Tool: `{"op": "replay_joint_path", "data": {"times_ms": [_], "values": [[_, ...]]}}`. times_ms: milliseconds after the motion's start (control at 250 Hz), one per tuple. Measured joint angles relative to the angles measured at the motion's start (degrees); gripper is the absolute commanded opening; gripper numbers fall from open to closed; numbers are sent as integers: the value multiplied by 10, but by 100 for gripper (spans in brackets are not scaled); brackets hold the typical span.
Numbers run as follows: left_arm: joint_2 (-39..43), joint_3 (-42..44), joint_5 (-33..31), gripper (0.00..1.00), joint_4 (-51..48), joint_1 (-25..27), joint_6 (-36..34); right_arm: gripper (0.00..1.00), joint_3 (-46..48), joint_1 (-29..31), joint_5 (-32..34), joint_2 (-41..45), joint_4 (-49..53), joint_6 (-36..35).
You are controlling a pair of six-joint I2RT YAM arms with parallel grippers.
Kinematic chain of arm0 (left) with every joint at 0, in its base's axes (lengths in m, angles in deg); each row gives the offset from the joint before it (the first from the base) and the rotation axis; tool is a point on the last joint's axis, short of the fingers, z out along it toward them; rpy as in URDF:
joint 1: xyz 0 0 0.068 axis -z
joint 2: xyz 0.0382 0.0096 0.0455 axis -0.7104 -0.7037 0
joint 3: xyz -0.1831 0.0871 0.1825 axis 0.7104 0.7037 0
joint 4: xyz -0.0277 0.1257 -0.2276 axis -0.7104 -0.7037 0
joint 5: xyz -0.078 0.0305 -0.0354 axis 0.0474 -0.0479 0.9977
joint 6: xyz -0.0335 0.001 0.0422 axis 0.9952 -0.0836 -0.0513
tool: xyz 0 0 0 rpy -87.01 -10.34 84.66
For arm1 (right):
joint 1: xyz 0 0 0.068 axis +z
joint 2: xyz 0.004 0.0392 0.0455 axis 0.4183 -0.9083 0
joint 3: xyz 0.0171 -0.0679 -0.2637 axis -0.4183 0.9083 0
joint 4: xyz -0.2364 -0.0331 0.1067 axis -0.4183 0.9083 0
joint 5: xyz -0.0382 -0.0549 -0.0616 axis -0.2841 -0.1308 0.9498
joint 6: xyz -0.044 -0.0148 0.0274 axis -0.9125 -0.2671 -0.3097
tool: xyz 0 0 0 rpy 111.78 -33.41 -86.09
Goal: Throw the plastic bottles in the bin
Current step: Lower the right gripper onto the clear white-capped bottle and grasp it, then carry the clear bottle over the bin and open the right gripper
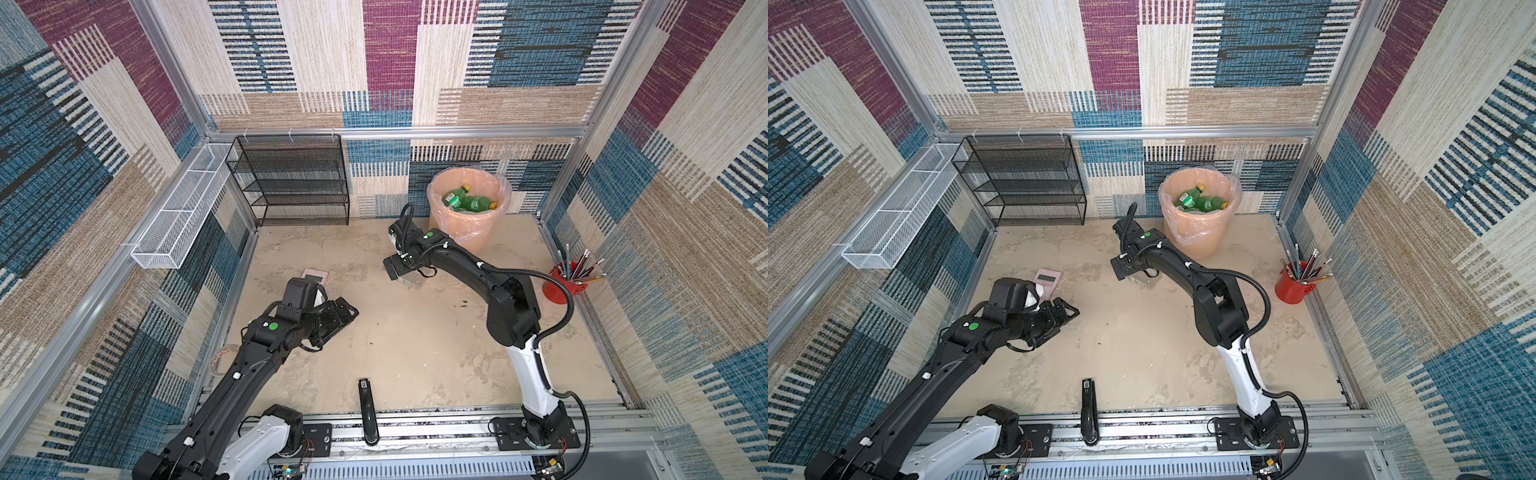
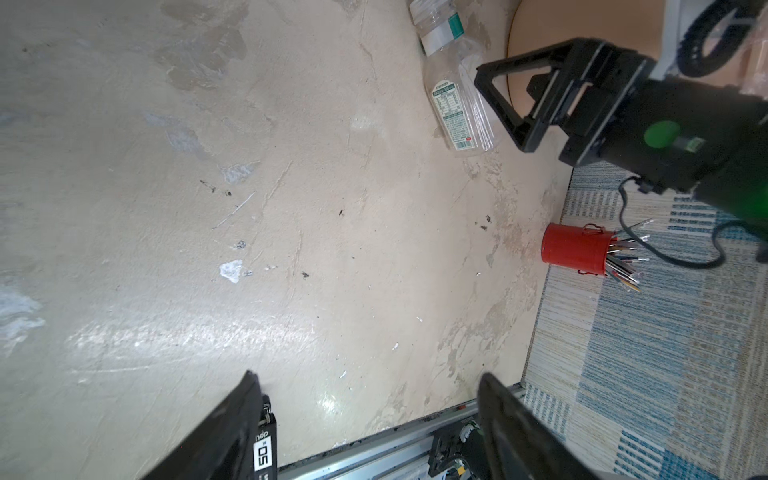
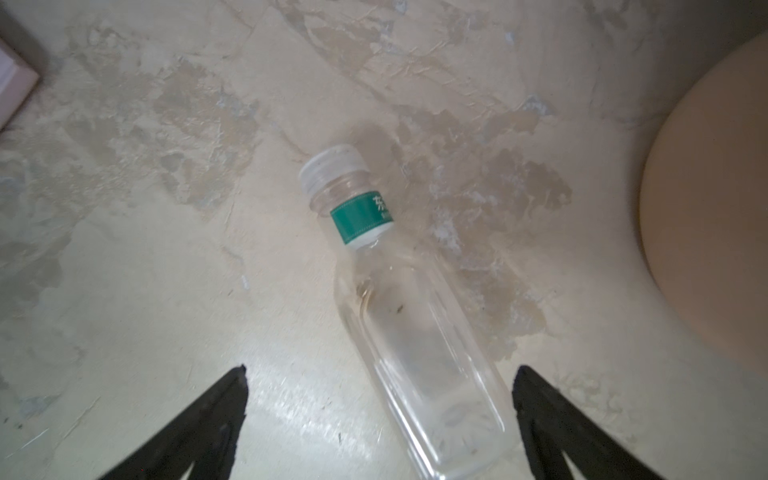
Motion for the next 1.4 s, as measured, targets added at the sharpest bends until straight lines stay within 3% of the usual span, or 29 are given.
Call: {"op": "replay_joint_path", "data": {"times_ms": [288,492,564,764,992,1160,1268,1400], "values": [[7,0,-1,83,-9,-12,-4,89,-31,0,4,-64,28,-23],[7,2,1,83,-9,-16,-4,57,24,-2,-10,-49,28,-21],[5,2,1,83,-8,-17,-4,53,62,-2,-18,-19,22,-10],[-6,6,5,83,-5,-18,-4,50,222,-3,-41,151,-52,39],[-29,7,18,83,6,-19,-5,48,513,-3,-82,411,-209,144],[-52,6,31,83,26,-19,-5,48,707,-8,-73,595,-309,249],[-64,6,42,83,36,-19,-5,49,758,-17,-37,677,-327,299],[-76,3,49,82,47,-19,-4,51,751,-55,3,735,-335,320]]}}
